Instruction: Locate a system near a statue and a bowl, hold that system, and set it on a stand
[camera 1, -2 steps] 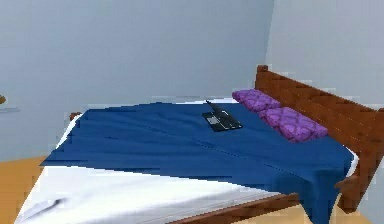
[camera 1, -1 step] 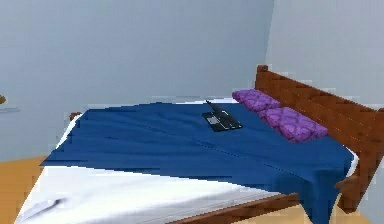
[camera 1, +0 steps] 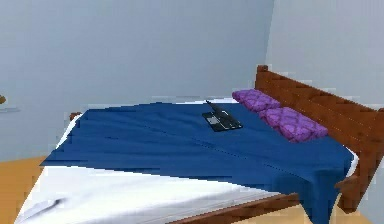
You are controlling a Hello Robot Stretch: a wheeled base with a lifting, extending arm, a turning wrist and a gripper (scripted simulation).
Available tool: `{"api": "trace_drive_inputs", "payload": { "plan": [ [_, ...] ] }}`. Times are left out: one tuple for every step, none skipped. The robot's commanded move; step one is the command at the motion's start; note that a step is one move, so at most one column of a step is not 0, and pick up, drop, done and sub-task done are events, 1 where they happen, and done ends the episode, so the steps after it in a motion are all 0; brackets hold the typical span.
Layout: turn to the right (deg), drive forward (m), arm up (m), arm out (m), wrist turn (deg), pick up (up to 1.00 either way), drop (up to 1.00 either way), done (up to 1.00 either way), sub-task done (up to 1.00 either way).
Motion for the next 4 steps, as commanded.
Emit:
{"api": "trace_drive_inputs", "payload": {
  "plan": [
    [0.0, 0.0, 0.0, 0.0, -45.0, 0.0, 0.0, 0.0, 0.0],
    [0.0, 0.0, 0.0, 0.0, -45.0, 0.0, 0.0, 0.0, 0.0],
    [0.0, 0.0, 0.0, 0.0, -21.0, 0.0, 0.0, 0.0, 0.0],
    [0.0, 0.0, 0.0, -0.22, 0.0, 0.0, 0.0, 0.0, 0.0]
  ]
}}
